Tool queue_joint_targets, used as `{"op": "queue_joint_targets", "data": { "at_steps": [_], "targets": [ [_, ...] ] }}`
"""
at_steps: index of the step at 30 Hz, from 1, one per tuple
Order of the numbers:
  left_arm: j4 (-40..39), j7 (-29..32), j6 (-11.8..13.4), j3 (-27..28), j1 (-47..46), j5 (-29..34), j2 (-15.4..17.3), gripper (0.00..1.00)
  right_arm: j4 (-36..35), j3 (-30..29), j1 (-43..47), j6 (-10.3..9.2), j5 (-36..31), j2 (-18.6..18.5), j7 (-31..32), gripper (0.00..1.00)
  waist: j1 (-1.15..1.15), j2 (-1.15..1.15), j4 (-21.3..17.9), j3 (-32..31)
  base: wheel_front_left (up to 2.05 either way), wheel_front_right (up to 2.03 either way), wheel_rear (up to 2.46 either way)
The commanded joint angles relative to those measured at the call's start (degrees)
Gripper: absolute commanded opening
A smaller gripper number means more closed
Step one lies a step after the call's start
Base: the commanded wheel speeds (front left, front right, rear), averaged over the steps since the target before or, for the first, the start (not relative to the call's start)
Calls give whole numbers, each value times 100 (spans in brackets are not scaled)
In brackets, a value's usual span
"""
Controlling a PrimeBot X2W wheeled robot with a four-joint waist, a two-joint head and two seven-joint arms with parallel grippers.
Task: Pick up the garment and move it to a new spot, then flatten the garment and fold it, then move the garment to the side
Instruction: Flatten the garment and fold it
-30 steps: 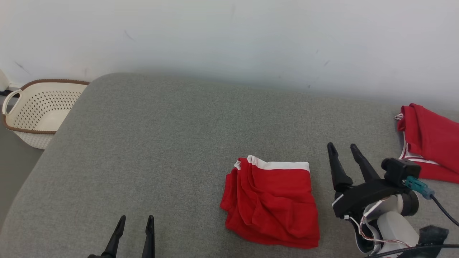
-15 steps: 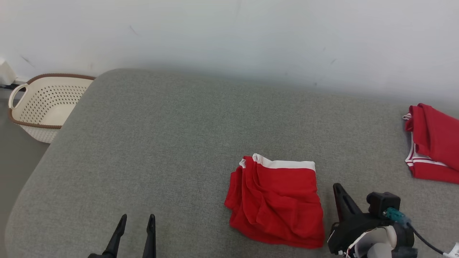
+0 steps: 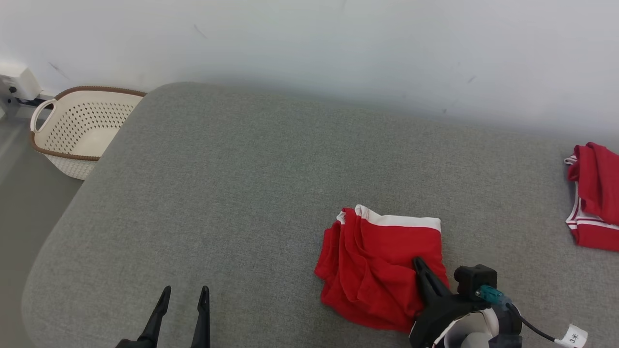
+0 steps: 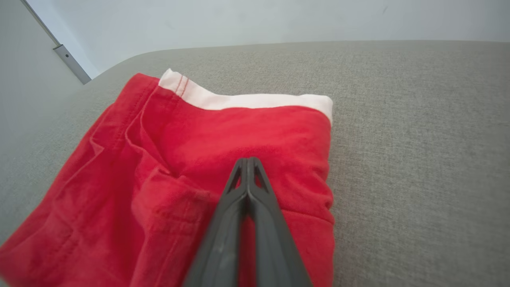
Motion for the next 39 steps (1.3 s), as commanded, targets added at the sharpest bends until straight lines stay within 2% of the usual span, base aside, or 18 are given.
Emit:
{"op": "queue_joint_targets", "data": {
  "at_steps": [1,9,16,21,22,23,24,25,34,39],
  "targets": [
    [17,-6,2,8,-76,11,1,100,-80,81,-17,1,-84,64,-22,0,0,0,41,24,0,0,0],
    [65,-6,14,-64,-98,-43,1,100,-225,732,90,1,104,194,-24,0,0,0,174,45,0,0,0],
    [76,-6,31,-80,-93,-43,1,100,-532,1751,241,1,814,196,-16,0,0,0,280,19,0,0,0],
    [60,-6,57,-63,-30,-43,0,100,-639,1812,199,1,1089,199,-17,0,0,0,251,-24,0,0,0],
    [53,-6,67,-50,-1,-37,1,100,-712,1757,193,1,1143,200,-17,5,0,0,229,-40,0,0,0],
    [45,-6,71,-41,30,-31,1,100,-821,1687,217,1,1248,201,-17,48,0,0,207,-56,0,0,0],
    [39,-6,72,-28,59,-26,1,100,-957,1600,246,1,1354,201,-17,96,0,0,181,-76,0,0,0],
    [34,-6,73,-19,80,-21,1,100,-1063,1514,261,1,1383,200,-17,100,0,0,154,-94,0,0,0],
    [-18,-6,55,96,234,5,0,100,-1762,476,428,1,963,-96,-15,100,0,0,-130,-244,0,0,0],
    [-23,-6,16,118,274,17,1,100,-1613,23,557,1,835,-249,-15,100,0,0,-220,-262,0,0,0]
  ]
}}
